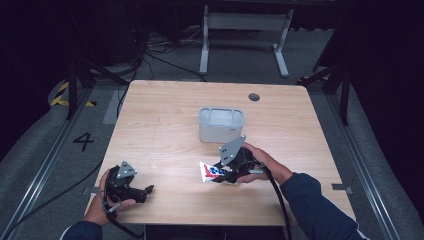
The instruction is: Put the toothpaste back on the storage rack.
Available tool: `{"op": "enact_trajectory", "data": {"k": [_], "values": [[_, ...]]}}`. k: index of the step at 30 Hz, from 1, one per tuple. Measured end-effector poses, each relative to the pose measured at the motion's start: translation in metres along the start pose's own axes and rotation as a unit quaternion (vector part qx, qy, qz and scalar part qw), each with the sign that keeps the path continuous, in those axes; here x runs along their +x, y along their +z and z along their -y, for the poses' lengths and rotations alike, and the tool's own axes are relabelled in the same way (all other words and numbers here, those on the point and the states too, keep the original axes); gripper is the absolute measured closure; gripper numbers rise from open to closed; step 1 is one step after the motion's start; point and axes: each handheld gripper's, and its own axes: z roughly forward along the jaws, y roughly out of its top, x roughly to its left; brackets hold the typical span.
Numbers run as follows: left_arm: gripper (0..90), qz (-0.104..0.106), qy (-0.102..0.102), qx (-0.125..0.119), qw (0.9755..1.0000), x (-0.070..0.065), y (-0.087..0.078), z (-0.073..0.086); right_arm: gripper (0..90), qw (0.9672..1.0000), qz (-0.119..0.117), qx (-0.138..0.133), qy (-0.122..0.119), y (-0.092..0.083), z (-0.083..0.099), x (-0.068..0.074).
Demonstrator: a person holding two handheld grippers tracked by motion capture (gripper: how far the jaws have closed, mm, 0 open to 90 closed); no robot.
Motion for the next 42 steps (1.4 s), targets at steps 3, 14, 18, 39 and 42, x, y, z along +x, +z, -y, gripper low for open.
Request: {"op": "enact_trajectory", "data": {"k": [3,14,18,39,42], "values": [[0.4,0.0,0.0,0.0,1.0,0.0,0.0,0.0,60.9,1.0,0.004,-0.007,0.002,-0.003,0.001,0.0],[0.5,0.0,0.001,0.0,1.0,0.0,0.0,0.0,62.4,0.9988,0.024,-0.041,0.015,-0.013,0.012,0.001],[0.5,0.0,0.0,0.001,1.0,0.0,0.0,0.0,62.7,0.9976,0.031,-0.059,0.02,-0.019,0.013,0.002],[0.5,0.0,0.001,0.0,1.0,0.0,0.0,0.0,63.2,0.9872,0.095,-0.123,0.036,-0.053,0.007,-0.005],[0.5,0.0,0.001,0.0,1.0,0.0,0.0,0.0,63.2,0.9862,0.104,-0.124,0.035,-0.058,0.004,-0.006]]}}
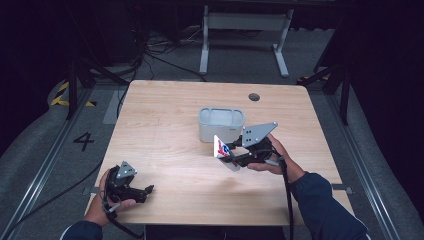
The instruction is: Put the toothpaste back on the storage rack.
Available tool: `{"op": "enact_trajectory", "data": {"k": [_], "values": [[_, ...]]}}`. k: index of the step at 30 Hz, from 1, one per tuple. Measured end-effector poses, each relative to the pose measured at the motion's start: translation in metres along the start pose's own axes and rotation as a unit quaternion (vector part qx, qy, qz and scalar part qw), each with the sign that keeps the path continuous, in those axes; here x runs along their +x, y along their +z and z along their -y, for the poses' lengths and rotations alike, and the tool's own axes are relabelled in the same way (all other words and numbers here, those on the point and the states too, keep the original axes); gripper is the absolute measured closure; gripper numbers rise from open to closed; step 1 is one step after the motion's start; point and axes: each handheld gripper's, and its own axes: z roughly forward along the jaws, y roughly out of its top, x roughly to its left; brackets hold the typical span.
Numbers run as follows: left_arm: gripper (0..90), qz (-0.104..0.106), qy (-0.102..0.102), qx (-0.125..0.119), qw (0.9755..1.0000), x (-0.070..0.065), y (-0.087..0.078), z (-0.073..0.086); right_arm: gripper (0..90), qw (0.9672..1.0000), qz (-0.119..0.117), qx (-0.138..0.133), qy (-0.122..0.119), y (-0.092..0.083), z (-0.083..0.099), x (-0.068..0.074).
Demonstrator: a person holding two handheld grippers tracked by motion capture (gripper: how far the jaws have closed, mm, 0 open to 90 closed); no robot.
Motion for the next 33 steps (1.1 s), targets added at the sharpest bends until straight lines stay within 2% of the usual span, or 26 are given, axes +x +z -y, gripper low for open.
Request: {"op": "enact_trajectory", "data": {"k": [19,33], "values": [[0.5,0.0,0.0,0.0,1.0,0.0,0.0,0.0,63.3,0.9983,0.042,-0.04,0.003,-0.019,-0.024,-0.014],[0.4,0.0,0.0,0.0,1.0,0.0,0.0,0.0,63.3,0.9945,0.074,-0.071,0.018,-0.025,-0.038,-0.028]]}}
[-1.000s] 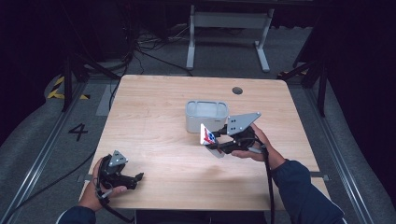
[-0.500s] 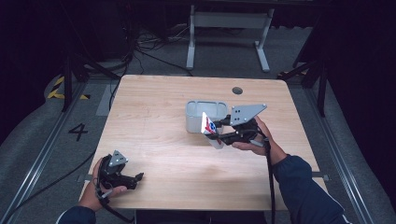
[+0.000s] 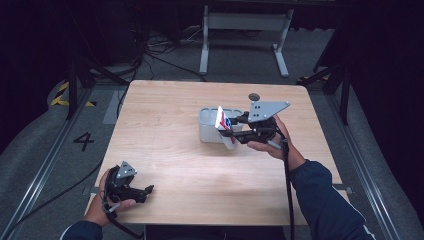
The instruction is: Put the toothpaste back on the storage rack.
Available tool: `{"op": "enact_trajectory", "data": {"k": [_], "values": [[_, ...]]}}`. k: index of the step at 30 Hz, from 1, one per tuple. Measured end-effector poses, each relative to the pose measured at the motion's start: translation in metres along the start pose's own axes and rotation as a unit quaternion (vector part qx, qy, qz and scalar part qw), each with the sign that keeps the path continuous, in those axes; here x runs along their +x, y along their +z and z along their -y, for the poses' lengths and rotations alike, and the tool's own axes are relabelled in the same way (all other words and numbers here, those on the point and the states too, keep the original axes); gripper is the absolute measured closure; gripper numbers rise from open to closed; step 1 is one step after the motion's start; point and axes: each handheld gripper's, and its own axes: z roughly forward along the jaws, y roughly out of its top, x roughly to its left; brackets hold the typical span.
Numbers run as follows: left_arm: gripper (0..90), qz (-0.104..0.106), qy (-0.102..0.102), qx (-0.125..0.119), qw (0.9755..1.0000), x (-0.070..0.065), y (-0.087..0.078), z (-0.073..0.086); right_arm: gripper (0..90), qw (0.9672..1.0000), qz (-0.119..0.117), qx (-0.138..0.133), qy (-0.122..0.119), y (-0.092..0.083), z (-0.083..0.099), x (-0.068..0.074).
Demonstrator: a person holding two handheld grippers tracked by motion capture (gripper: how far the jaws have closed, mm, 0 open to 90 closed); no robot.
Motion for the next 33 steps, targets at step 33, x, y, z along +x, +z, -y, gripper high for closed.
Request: {"op": "enact_trajectory", "data": {"k": [33], "values": [[0.4,0.001,0.0,0.002,1.0,0.0,0.0,0.0,63.2,0.9965,0.064,-0.038,0.038,0.01,-0.02,-0.042]]}}
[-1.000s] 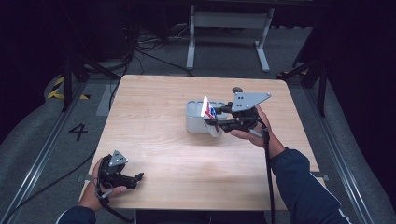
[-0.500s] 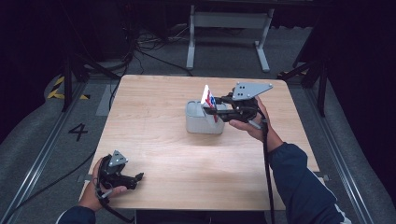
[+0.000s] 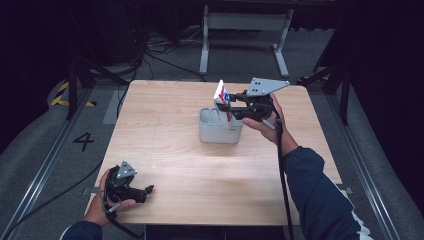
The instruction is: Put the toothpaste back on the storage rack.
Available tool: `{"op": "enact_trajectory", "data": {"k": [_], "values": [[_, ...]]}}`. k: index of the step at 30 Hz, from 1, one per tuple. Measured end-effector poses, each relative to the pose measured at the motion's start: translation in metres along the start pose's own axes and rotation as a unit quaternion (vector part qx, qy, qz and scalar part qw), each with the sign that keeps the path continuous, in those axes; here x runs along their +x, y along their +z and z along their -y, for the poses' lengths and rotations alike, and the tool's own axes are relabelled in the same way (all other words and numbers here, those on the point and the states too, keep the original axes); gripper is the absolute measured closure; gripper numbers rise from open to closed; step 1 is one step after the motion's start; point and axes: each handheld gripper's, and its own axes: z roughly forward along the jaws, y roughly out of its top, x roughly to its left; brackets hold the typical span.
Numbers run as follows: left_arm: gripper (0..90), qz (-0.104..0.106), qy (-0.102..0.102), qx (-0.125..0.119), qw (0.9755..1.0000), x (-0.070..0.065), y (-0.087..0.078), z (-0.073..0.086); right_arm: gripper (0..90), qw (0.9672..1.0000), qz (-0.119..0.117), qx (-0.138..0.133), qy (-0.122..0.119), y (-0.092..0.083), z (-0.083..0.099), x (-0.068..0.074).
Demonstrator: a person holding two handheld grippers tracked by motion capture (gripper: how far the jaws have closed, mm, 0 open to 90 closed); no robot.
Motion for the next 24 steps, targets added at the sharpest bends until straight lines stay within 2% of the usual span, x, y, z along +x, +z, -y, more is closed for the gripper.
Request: {"op": "enact_trajectory", "data": {"k": [10,24], "values": [[0.4,0.0,0.002,-0.001,1.0,0.0,0.0,0.0,63.1,0.9999,0.009,0.01,0.009,0.015,0.003,-0.01],[0.4,0.0,0.002,-0.001,1.0,0.0,0.0,0.0,63.0,0.9989,0.022,0.027,0.031,0.03,0.022,-0.023]]}}
